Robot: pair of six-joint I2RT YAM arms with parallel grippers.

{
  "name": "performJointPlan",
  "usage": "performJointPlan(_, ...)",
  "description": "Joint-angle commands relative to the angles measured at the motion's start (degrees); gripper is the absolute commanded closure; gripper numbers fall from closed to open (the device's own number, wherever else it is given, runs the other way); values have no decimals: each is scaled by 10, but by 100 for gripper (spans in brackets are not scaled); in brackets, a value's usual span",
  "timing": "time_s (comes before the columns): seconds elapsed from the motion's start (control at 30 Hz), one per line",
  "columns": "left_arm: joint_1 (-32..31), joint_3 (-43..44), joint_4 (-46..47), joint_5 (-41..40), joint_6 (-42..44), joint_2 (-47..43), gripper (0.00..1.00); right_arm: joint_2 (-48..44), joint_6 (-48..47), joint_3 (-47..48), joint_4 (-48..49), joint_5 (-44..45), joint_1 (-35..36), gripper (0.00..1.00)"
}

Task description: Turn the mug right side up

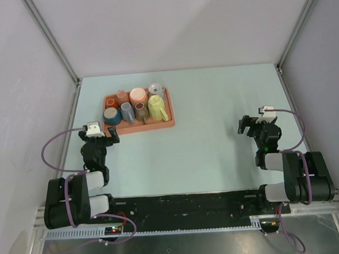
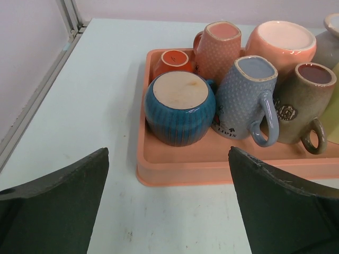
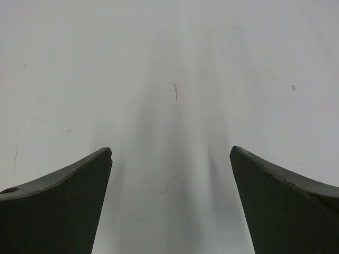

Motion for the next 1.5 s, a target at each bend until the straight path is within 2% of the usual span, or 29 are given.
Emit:
performJointPlan(0.0, 1, 17, 17, 5, 15, 3, 2, -9, 6, 18, 7, 13, 1, 0)
performJointPlan(0.13, -4, 14, 21, 4, 18, -2, 2, -71, 7, 77, -135, 29, 1, 0)
performJointPlan(0.17, -2, 11, 19, 14, 20, -20, 2, -86, 7, 90, -159, 9, 0, 0)
performJointPlan(0.23, -1, 22, -38, 79, 46, -70, 2, -120, 8, 107, -188, -38, -4, 0)
performJointPlan(0.33, -22, 115, -280, 222, 143, -146, 1, -163, 10, 139, -228, -102, -5, 0)
performJointPlan(0.47, -128, 274, -543, 230, 309, -156, 2, -185, 19, 189, -288, -192, -1, 0)
performJointPlan(0.57, -194, 406, -723, 221, 430, -90, 2, -190, 21, 221, -339, -241, 10, 0)
performJointPlan(0.63, -234, 476, -784, 219, 500, -42, 2, -199, 19, 232, -368, -249, 19, 0)
performJointPlan(0.8, -339, 571, -871, 177, 772, 63, 5, -226, -11, 237, -432, -225, 72, 0)
performJointPlan(0.93, -389, 657, -940, 119, 912, 176, 10, -243, -26, 237, -471, -205, 110, 0)
performJointPlan(1.03, -402, 741, -985, 79, 956, 270, 12, -254, -42, 237, -498, -198, 128, 0)
performJointPlan(1.17, -405, 835, -1031, 20, 973, 363, 15, -263, -61, 237, -524, -174, 148, 0)
performJointPlan(1.4, -405, 892, -1139, -29, 1006, 424, 17, -255, -68, 236, -524, -162, 157, 0)
performJointPlan(1.47, -405, 903, -1145, -39, 1007, 439, 21, -250, -68, 236, -522, -161, 157, 0)
